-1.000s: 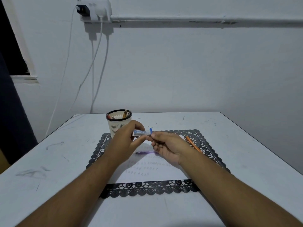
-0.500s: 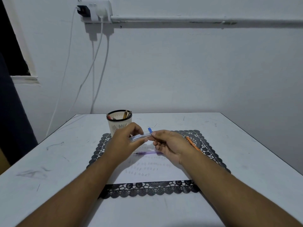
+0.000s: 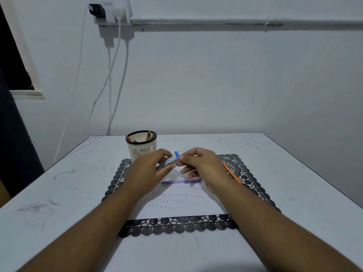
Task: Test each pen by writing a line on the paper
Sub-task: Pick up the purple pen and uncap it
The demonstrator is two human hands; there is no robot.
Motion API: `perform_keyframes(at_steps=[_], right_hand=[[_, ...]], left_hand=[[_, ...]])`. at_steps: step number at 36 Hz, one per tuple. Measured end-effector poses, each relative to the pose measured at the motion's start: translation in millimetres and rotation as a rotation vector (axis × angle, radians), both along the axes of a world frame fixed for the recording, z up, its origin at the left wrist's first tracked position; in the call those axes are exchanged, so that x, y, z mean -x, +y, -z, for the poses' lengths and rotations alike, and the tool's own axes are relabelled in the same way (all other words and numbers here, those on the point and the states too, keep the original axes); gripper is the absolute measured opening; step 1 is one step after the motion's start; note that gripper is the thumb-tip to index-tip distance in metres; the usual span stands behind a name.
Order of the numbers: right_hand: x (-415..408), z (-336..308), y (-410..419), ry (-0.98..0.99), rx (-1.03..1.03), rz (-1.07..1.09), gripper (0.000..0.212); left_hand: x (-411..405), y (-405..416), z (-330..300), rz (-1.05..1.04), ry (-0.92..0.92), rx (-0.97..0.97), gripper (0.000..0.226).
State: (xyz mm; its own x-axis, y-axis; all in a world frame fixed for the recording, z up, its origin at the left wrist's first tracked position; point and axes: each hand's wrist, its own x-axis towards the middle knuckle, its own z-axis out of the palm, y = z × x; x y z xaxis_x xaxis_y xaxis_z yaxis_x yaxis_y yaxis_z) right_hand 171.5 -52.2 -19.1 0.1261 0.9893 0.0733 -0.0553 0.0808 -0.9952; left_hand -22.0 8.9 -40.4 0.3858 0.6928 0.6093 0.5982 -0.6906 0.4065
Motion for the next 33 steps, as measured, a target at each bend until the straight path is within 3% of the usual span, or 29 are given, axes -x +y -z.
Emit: perform_keyframes(at_steps=[16, 33], right_hand=[[0.4, 1.2, 1.4, -0.027, -0.112, 0.065, 0.004], [2.9, 4.4, 3.4, -0.064, -0.149, 0.060, 0.012]], left_hand=[[0.9, 5.6, 4.6, -0.009, 0.000, 0.041, 0.026], [1.5, 8.1, 7.8, 0.003, -0.004, 0.025, 0.025]])
